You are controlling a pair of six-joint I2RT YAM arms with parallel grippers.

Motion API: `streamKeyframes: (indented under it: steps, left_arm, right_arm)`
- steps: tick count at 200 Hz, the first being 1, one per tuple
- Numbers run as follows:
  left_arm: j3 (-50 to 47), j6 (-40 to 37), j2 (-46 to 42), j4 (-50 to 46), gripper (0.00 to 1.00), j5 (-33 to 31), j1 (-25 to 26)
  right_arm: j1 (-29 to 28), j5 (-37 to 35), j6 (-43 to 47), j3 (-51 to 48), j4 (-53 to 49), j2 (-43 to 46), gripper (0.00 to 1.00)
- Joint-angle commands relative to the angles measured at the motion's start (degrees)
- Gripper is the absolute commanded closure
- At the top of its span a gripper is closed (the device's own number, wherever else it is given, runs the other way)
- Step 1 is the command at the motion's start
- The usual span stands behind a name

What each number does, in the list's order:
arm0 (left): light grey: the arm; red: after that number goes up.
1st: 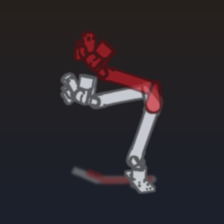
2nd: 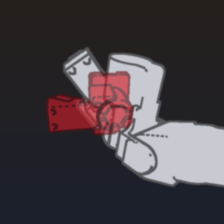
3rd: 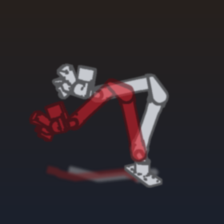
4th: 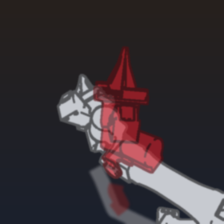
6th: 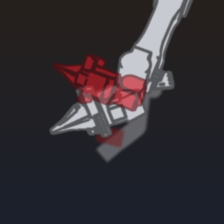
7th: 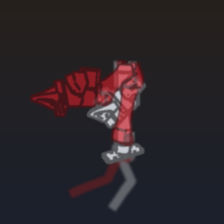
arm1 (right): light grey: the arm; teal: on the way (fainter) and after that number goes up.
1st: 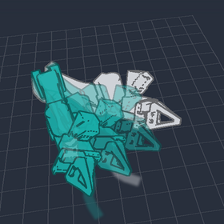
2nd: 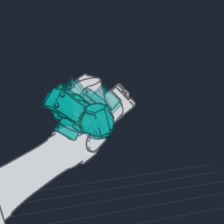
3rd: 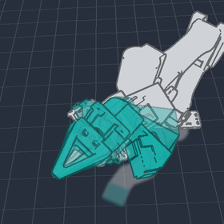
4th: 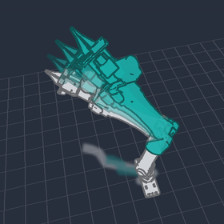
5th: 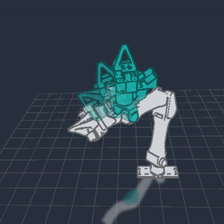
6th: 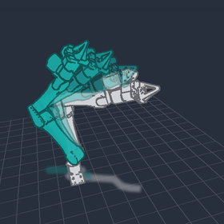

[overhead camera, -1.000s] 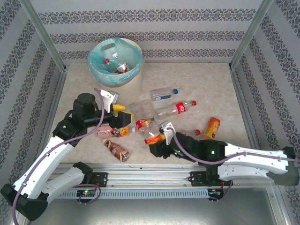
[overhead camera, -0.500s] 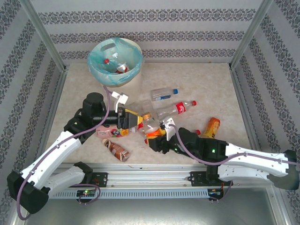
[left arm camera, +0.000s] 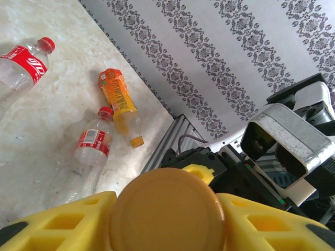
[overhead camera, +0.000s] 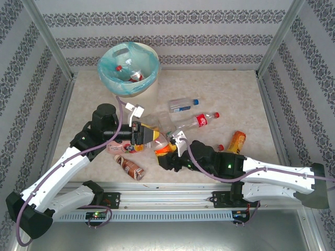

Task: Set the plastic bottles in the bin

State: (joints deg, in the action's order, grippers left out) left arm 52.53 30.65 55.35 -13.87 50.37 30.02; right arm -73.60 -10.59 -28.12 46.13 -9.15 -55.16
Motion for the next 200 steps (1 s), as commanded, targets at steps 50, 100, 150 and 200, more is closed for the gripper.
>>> streamKeyframes:
  steps: [50, 100, 150, 200]
  left_arm:
    - [4.3, -4.0, -3.0, -3.5, 0.85, -10.9, 0.5]
    - [21.4, -14.6, -0.5, -11.4, 1.0, -31.6, 0.4]
    - [43.4, -32.2, 11.3, -13.8, 1.0, -57.4, -0.1]
    - [55.3, -40.9, 26.4, -15.1, 1.0, -62.6, -10.1]
  right_arm:
    - [-0.1, -6.2, -2.4, 0.8, -0.4, -0.1, 0.36]
    - [0.3, -16.7, -6.7, -2.0, -3.3, 4.0, 0.16]
    - [0.3, -18.4, -8.5, -1.6, -6.0, 4.5, 0.17]
    - [0.4, -16.2, -8.4, -0.1, -8.0, 3.3, 0.17]
